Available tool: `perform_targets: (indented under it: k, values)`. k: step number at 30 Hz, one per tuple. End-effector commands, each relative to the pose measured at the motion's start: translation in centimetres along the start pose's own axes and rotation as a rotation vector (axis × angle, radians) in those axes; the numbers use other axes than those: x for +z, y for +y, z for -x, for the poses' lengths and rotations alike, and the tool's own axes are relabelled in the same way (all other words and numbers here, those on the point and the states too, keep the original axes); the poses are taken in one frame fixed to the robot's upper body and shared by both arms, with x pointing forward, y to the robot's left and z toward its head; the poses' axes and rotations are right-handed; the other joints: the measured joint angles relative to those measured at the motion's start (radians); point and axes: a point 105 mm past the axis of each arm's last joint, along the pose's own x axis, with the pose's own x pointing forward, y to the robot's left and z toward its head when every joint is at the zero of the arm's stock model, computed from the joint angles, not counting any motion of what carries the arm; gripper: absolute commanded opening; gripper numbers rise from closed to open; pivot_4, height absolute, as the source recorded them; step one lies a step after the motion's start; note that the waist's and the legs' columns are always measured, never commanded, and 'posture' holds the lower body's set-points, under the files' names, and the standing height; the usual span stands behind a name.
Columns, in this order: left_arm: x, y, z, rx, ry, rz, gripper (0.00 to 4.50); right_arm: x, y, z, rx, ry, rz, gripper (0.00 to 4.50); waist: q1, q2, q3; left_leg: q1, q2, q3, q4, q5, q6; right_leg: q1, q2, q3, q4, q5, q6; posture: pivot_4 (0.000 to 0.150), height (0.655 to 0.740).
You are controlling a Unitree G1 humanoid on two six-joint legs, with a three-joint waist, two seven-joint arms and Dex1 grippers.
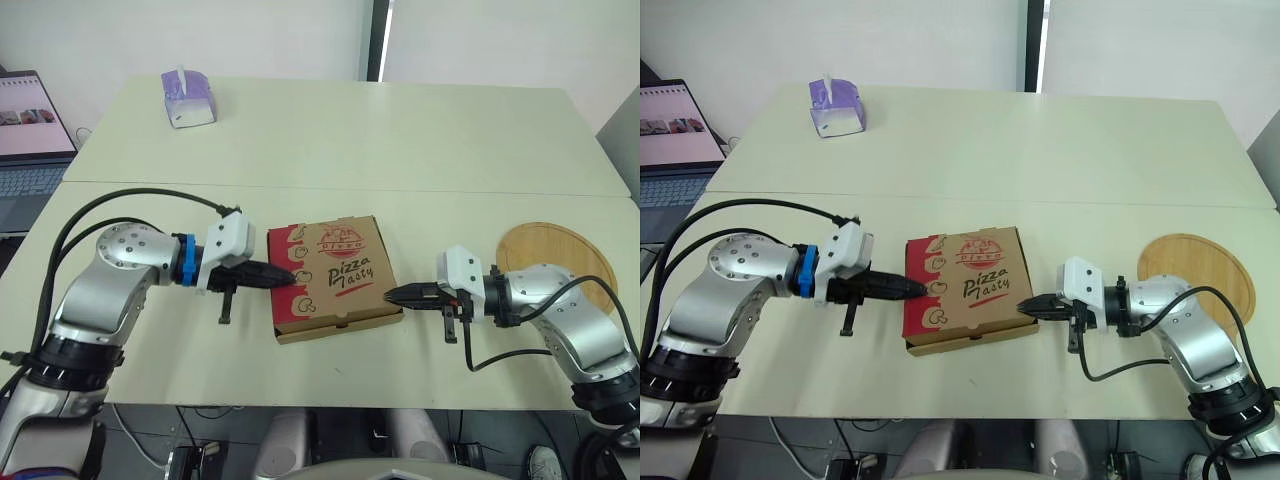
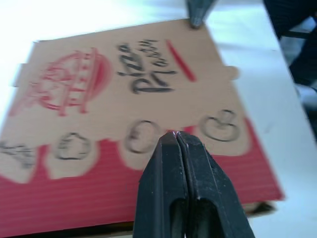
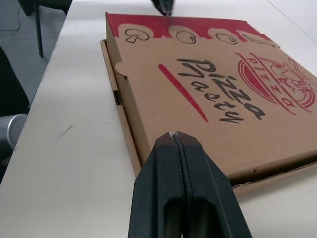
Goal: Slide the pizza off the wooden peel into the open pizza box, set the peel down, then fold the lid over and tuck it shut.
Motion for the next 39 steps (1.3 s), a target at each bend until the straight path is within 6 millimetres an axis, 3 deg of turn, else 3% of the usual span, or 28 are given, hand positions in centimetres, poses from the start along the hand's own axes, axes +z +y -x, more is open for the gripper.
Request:
perform_targets:
  k: [1,8,17,22,25,29,32,36,39]
  values:
    - [-0.4,-0.8,-0.2,-0.009,0.044,-0.049,0.00,0.3,0.3,-0.3,0.014,-0.009,0.033,0.02,0.002,0.000,0.000,0.000,0.000,0.000,0.000,0.000,0.000,0.000,0.000,0.000,0.000,0.000,0.000,0.150,0.7400]
    - [-1.9,-1.0,-1.6,0.007,0.070,-0.048,0.00,-0.7,0.5,-0.6,0.024,0.034,0.050,0.02,0.003,0.000,0.000,0.000,0.000,0.000,0.000,0.000,0.000,0.001,0.000,0.000,0.000,0.000,0.000,0.150,0.7400]
    - [-4.4,-1.1,-1.8,0.019,0.169,-0.045,0.00,-1.2,0.4,-1.0,0.022,0.072,0.081,0.02,0.003,0.000,-0.001,0.001,0.000,0.000,0.000,0.000,0.000,0.001,0.000,0.000,0.000,0.000,0.000,0.150,0.7400]
    - [-4.2,-1.1,-1.9,0.015,0.148,-0.042,0.00,-1.1,0.1,-0.9,0.017,0.076,0.084,0.02,0.003,0.000,-0.002,0.002,0.000,0.000,0.000,0.000,0.000,0.003,0.000,0.000,0.000,0.000,0.000,0.150,0.7400]
    - [-2.6,-0.8,-1.5,0.047,0.043,0.005,0.00,-0.2,-0.6,-0.6,-0.016,0.039,0.078,0.02,0.002,0.000,-0.002,0.002,0.000,0.000,0.000,0.000,0.000,0.003,0.000,0.000,0.000,0.000,0.000,0.150,0.7400]
    - [0.0,0.7,0.4,0.192,-0.120,0.142,0.00,1.9,-2.5,0.7,-0.145,-0.065,-0.004,0.02,0.002,-0.001,-0.001,0.001,0.000,0.000,0.001,0.000,0.000,0.001,0.000,0.000,0.000,0.000,0.000,0.150,0.7400]
    - [0.5,2.0,2.5,0.359,-0.158,0.177,0.00,2.3,-4.0,2.2,-0.243,-0.056,-0.015,0.02,0.002,-0.001,-0.001,0.000,0.000,-0.001,0.001,0.000,0.000,0.001,0.000,0.000,0.000,0.000,0.000,0.150,0.7400]
    - [0.3,4.4,5.5,0.627,-0.148,0.178,0.00,0.6,-6.9,4.0,-0.406,0.059,0.031,0.02,0.003,-0.001,-0.001,0.000,0.000,-0.001,0.000,0.000,0.000,0.001,0.000,0.000,0.000,0.000,0.000,0.150,0.7400]
    - [-1.7,5.3,6.7,0.749,-0.017,0.163,0.00,-1.9,-8.5,4.4,-0.469,0.180,0.048,0.02,0.002,-0.001,-0.001,0.001,0.000,-0.001,0.000,0.000,-0.001,0.001,-0.001,0.000,0.000,0.000,0.000,0.150,0.7400]
